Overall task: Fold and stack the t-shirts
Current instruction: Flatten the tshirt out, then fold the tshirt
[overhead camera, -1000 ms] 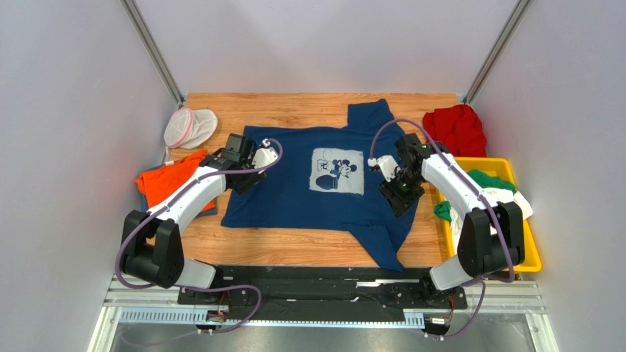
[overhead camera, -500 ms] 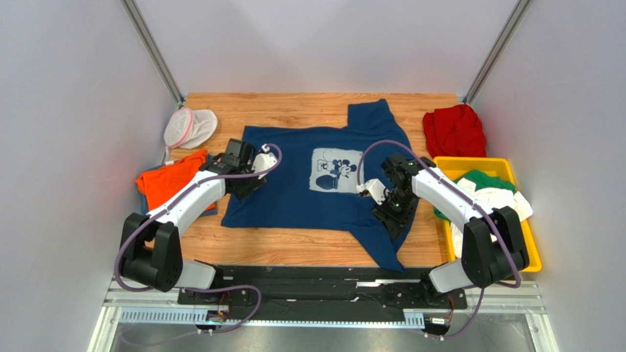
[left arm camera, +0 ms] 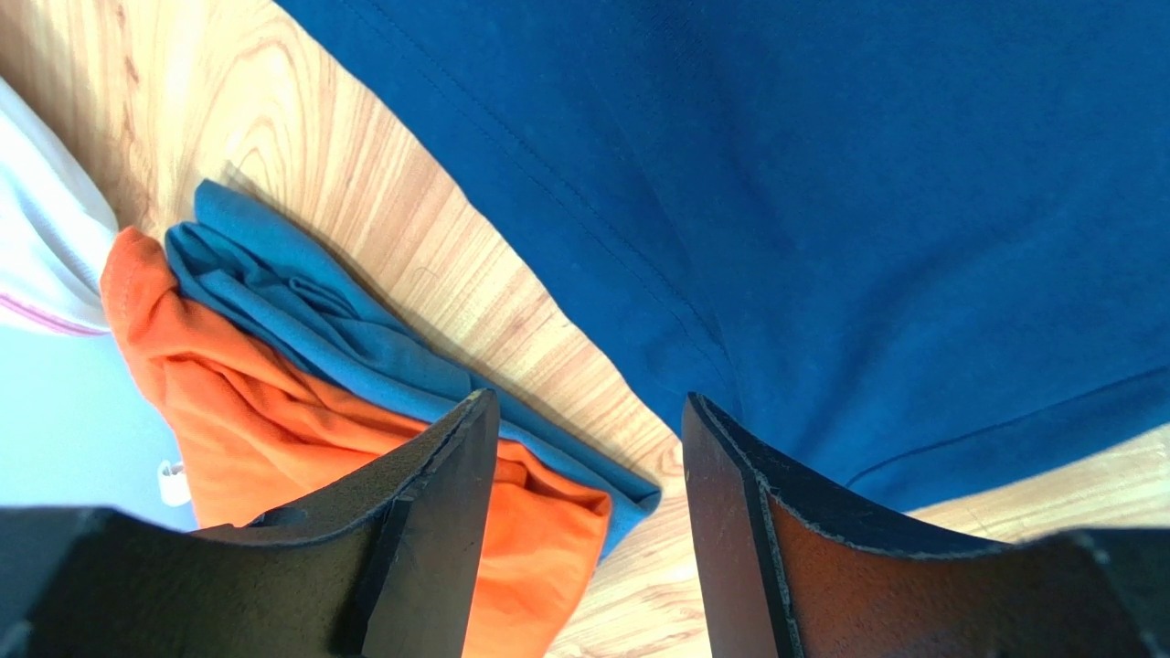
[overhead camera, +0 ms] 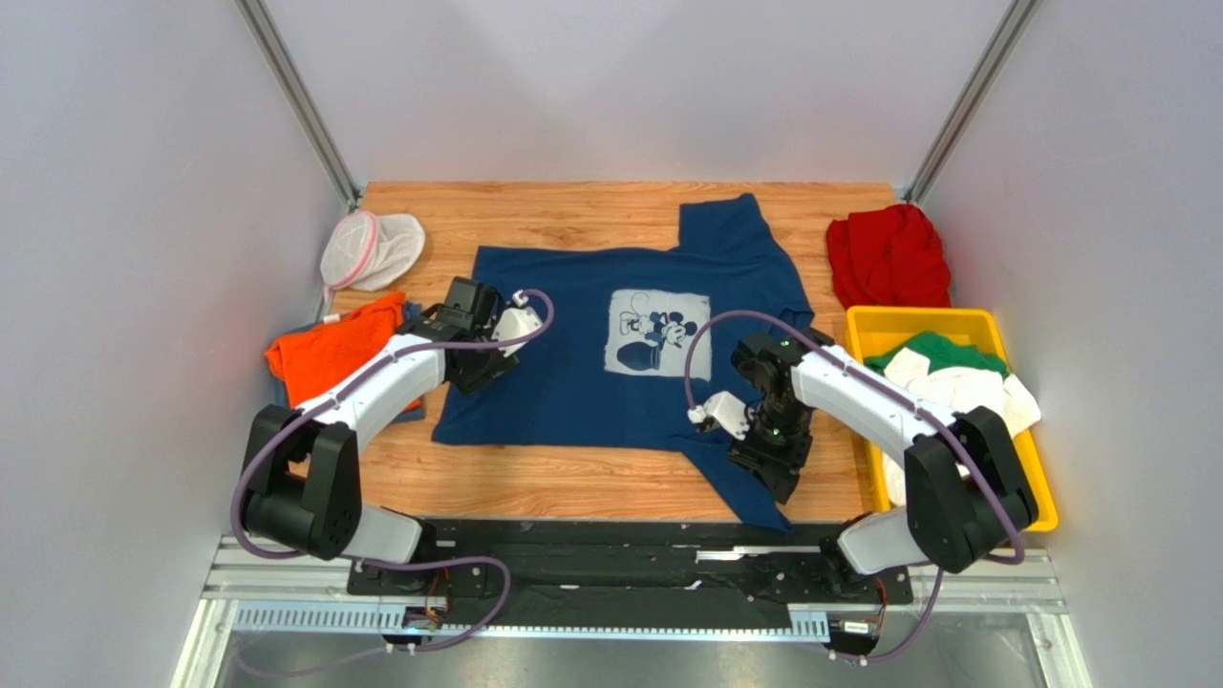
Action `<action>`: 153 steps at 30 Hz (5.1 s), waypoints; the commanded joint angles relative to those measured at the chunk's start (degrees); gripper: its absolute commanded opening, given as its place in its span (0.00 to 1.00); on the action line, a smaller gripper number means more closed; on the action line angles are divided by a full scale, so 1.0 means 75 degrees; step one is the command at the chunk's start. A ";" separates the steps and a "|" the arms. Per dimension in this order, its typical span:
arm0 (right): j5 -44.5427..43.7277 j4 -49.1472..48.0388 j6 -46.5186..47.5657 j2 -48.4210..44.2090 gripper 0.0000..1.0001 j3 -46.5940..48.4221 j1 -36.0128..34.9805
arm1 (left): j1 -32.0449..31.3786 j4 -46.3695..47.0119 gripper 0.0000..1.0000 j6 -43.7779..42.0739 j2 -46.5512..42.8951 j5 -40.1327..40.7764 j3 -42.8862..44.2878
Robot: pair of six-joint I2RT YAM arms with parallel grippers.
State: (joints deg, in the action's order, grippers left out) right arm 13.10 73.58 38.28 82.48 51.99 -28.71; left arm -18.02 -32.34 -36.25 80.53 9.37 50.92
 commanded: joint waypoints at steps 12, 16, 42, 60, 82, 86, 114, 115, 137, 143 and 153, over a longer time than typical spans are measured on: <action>-0.0388 0.0302 0.0310 -0.0439 0.51 -0.0310 -0.1000 | -0.0035 0.0398 0.60 -0.0182 0.0875 0.0579 0.0441; -0.0190 0.0291 0.0462 -0.0088 0.51 -0.0264 -0.1246 | -0.0035 0.0339 0.60 -0.0124 0.1028 0.0615 0.0606; 0.0023 -0.0400 0.0907 0.1073 0.45 -0.0486 -0.1938 | -0.0035 0.0210 0.59 -0.0264 0.1180 0.0943 0.0817; -0.0200 -0.1162 0.0673 0.1542 0.32 -0.0674 -0.1996 | -0.0035 0.0362 0.58 -0.0241 0.1192 0.0908 0.0664; -0.0891 -0.0203 0.0322 0.0043 0.00 -0.0053 -0.2031 | 0.0059 -0.0573 0.55 -0.1282 0.0057 0.0064 -0.0108; -0.1032 0.0033 0.0228 -0.0309 0.00 0.0099 -0.2031 | 0.0094 -0.1218 0.55 -0.1401 -0.0857 -0.0486 -0.0483; -0.1466 0.0138 0.0064 -0.0602 0.00 0.0146 -0.2008 | 0.0844 -0.0798 0.43 -0.2456 -0.0496 -0.1026 -0.1750; -0.1489 0.0162 0.0064 -0.0626 0.00 0.0170 -0.2008 | 0.0844 -0.0821 0.39 -0.2444 -0.0472 -0.1038 -0.1738; -0.2918 0.1158 -0.0207 -0.1142 0.00 0.1857 -0.1751 | 0.0856 -0.2192 0.00 -0.2033 -0.1398 -0.1331 -0.0485; -0.3316 0.1041 0.0063 -0.0803 0.00 0.2325 -0.1282 | 0.0856 -0.2064 0.00 -0.2174 -0.0919 -0.1272 0.0078; -0.3669 0.0807 0.0778 0.0463 0.00 0.3638 -0.0087 | 0.0856 -0.1899 0.00 -0.2186 0.0675 -0.1075 0.1390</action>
State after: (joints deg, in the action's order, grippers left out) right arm -11.62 77.10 40.66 83.42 74.98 -31.53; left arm -11.97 -47.13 -51.99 82.26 0.51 57.39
